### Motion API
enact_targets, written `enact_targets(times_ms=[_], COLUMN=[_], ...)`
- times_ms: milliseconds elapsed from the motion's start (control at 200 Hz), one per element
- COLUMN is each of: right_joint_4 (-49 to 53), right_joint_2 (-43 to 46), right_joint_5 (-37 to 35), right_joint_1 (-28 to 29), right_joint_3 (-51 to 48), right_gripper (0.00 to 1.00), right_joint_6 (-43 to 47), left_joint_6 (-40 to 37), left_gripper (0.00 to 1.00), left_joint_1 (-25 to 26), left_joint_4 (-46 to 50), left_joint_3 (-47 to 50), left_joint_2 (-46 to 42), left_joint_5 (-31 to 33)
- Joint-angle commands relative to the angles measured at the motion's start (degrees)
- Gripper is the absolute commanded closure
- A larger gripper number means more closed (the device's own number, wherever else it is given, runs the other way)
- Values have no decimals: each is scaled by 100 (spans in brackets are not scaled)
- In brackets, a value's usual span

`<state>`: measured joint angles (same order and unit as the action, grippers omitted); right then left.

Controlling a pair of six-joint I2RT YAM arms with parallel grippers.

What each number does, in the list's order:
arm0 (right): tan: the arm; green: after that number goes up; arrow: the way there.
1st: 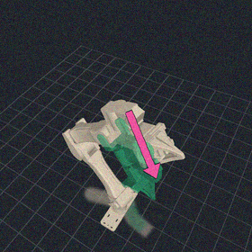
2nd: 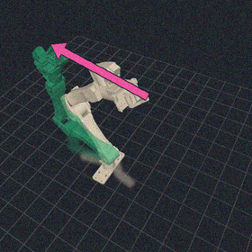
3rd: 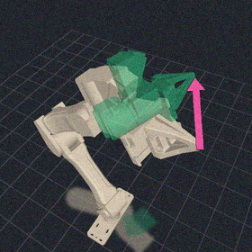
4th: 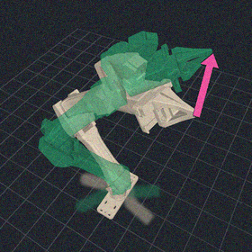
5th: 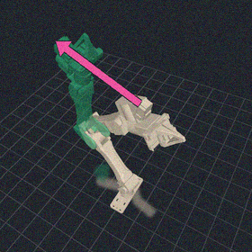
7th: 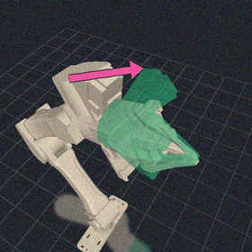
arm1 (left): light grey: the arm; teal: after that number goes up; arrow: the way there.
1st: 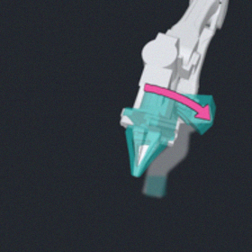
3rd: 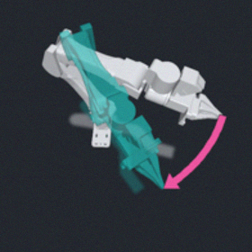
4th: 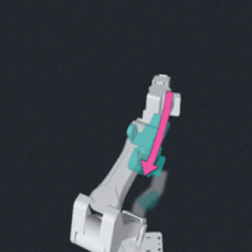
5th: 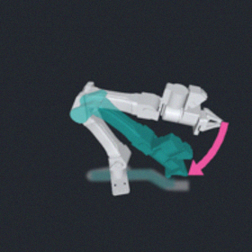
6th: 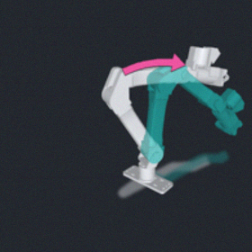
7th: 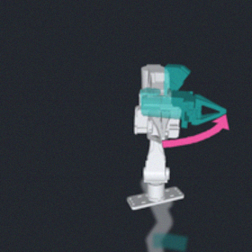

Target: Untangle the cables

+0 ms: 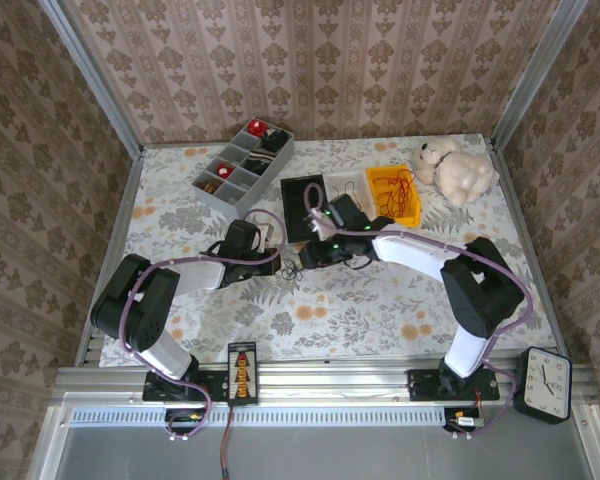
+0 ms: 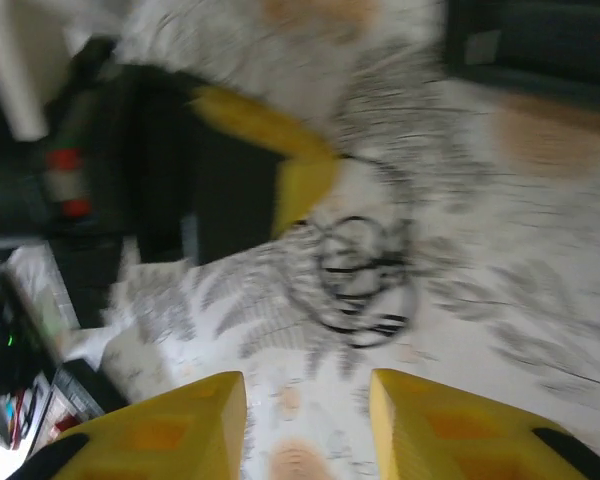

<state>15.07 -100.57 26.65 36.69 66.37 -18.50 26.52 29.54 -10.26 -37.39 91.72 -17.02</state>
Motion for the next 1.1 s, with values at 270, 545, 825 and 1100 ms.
enact_targets(times_ms=[270,545,825,1100], right_joint_4=[1052,1023,699,909], right_joint_2=[-1059,-1173,-508,-535], right_joint_5=[-303,-491,-674,-559], right_joint_1=[470,471,367,355], right_joint_3=[1050,1050,835,956], right_gripper=[60,67,65,64], right_joint_6=[966,1031,857,951], left_joint_6=[-150,-141,-138,-124], left_gripper=[100,100,100,100], left_joint_1=[-51,-62,-62,-62], left_joint_4=[146,156,174,174], left_joint_3=[-58,-67,-85,-120], left_joint_2=[-114,-95,-66,-14], left_joint_5=[-337,-364,-381,-425])
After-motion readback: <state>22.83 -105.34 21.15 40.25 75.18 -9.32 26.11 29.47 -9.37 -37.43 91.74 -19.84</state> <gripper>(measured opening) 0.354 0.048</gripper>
